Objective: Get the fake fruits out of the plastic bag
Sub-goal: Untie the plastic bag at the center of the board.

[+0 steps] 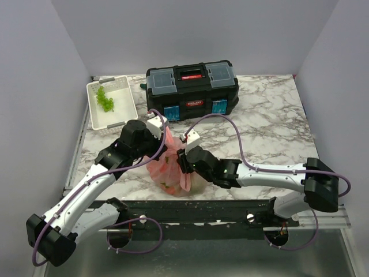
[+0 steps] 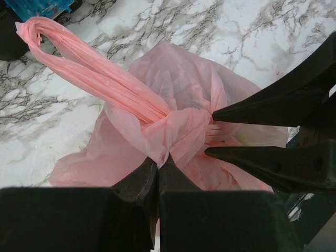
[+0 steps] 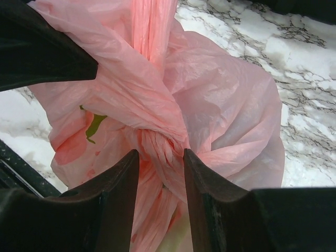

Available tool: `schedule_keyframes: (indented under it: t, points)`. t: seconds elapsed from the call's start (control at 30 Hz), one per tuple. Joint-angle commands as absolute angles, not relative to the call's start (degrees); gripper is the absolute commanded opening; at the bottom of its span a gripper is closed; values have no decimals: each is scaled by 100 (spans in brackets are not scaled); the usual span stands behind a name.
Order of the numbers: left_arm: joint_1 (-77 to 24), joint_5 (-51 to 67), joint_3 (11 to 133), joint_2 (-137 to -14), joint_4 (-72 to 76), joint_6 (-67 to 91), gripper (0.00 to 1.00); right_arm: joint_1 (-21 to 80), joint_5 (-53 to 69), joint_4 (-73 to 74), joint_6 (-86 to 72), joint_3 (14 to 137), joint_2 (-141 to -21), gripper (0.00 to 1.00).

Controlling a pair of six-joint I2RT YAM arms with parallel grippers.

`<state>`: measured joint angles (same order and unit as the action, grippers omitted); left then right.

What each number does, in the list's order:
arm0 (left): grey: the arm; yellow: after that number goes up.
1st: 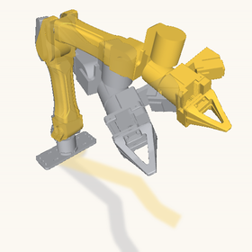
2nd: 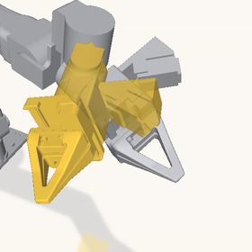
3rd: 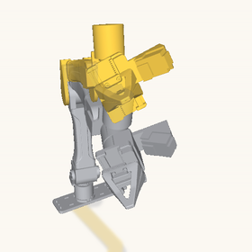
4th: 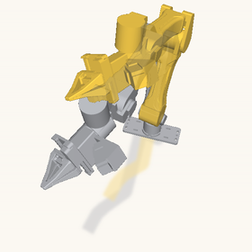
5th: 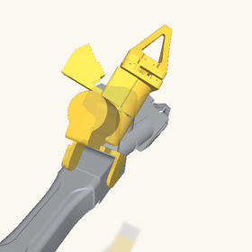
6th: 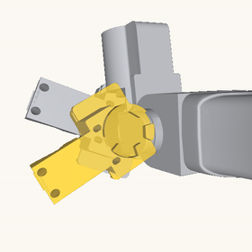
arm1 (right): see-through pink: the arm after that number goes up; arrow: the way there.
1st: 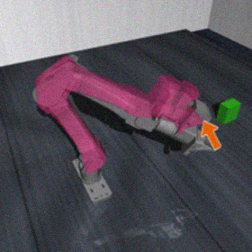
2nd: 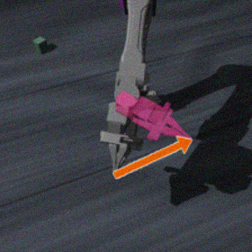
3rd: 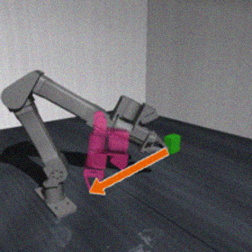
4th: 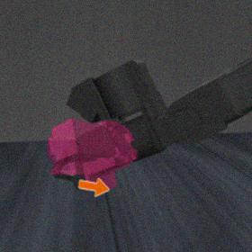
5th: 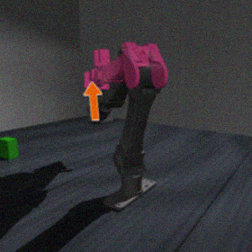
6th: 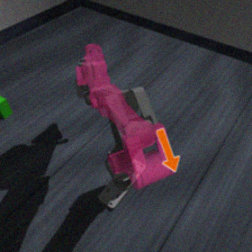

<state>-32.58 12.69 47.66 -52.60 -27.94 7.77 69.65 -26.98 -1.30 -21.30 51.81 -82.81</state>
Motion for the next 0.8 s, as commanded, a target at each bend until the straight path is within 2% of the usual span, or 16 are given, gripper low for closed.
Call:
schedule_keyframes:
  t: [0.0,0.37,0.67,0.77]
  points:
    - [-3216,1321,4850,-5124,-2656,765,0,6979,-3028,183,-2113,5262,-8191,43]
    - [-3190,1469,4897,-5264,-2650,773,0,6981,-3212,-342,-2194,4557,-7597,44]
    - [-3190,1490,4887,-5287,-2634,782,0,6983,-3151,-483,-2059,4950,-8232,44]
    - [-3189,1438,4887,-5260,-2645,774,0,6981,-3443,-439,-2130,4952,-8298,40]
